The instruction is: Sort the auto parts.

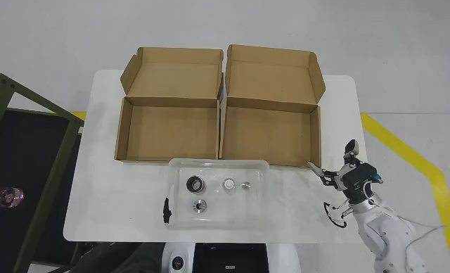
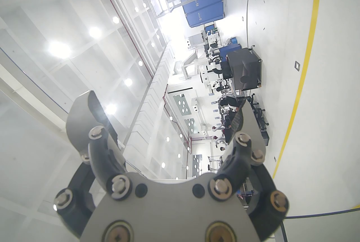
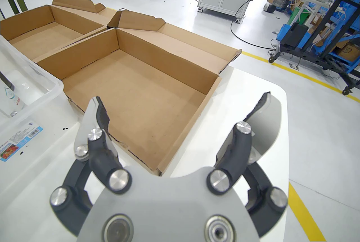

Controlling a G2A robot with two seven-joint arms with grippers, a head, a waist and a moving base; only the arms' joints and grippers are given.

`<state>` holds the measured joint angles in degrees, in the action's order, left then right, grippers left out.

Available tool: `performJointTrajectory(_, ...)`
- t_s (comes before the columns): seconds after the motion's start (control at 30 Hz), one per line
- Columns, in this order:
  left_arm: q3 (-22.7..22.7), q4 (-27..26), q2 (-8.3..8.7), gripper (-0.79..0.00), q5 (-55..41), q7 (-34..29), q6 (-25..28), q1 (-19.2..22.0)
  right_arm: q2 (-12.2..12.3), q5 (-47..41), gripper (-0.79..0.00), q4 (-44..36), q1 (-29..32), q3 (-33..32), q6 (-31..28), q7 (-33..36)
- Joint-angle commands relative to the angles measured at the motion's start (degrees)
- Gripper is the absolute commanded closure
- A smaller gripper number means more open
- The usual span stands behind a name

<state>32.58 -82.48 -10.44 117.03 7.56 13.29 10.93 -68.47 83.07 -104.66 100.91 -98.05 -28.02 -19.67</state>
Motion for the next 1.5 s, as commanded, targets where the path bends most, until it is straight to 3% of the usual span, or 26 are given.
performJointTrajectory(0.0, 0.00, 0.00, 0.00, -0.784, 0.00, 0.00, 0.00, 0.00, 0.00, 0.00, -0.785, 0.00, 0.00, 0.00, 0.00, 0.00)
performJointTrajectory(0.83, 0.00, 0.00, 0.00, -0.785, 0.00, 0.00, 0.00, 0.00, 0.00, -0.04, -0.785, 0.08, 0.03, 0.13, -0.13, 0.34)
performJointTrajectory(1.47, 0.00, 0.00, 0.00, -0.785, 0.00, 0.00, 0.00, 0.00, 1.44, -0.81, -0.785, -11.20, -4.62, 5.01, -15.77, 19.57)
